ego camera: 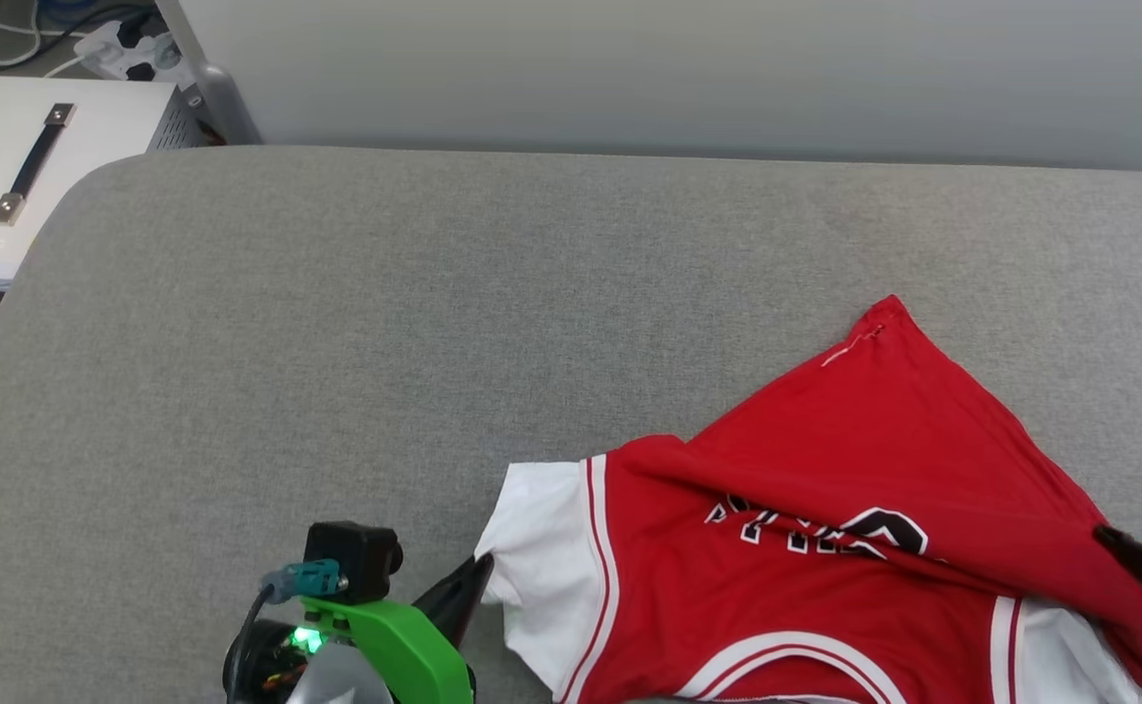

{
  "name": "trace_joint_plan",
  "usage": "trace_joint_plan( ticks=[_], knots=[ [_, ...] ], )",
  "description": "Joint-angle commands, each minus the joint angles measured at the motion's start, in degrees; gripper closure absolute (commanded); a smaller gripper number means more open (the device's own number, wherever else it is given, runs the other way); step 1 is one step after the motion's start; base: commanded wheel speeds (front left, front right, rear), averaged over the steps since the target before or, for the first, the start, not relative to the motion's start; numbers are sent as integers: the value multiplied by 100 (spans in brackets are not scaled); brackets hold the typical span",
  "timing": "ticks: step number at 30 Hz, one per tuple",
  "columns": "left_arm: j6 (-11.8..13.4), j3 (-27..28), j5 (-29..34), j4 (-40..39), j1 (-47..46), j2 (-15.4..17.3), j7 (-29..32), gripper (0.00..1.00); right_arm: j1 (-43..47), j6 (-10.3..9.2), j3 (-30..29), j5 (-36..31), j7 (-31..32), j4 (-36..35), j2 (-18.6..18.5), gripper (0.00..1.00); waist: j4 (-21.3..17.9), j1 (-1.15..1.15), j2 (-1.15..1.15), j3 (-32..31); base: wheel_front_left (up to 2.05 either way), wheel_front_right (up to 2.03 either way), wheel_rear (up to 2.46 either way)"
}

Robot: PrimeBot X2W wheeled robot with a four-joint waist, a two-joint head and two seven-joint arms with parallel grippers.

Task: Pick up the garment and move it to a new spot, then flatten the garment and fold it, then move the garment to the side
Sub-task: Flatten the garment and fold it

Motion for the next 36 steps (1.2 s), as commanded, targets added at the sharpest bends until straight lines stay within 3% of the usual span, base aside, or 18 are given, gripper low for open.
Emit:
trace_joint_plan(
  ticks=[1, 9, 21, 36],
  knots=[
    [-17, -4, 84, -80, -146, 16, -32, 100, -219, -5, 68, 74, 94, -114, -26, 0, 115, 0, 0, 129, 0, 0, 0],
    [-68, -132, 221, -332, -503, -69, -1, 100, -1294, -5, 597, -97, 519, -85, -243, 0, 552, 0, 0, 682, 0, 0, 0],
    [-224, -380, 419, -349, -962, -279, -140, 100, -2900, -5, 1353, -629, 664, 1151, -559, 0, 1231, 0, 0, 1399, 0, 0, 0],
    [-357, -605, 438, -76, -1199, -512, -288, 100, -3430, -5, 2060, -752, 567, 2234, -847, 0, 1568, 0, 0, 1746, 0, 0, 0]
  ],
)
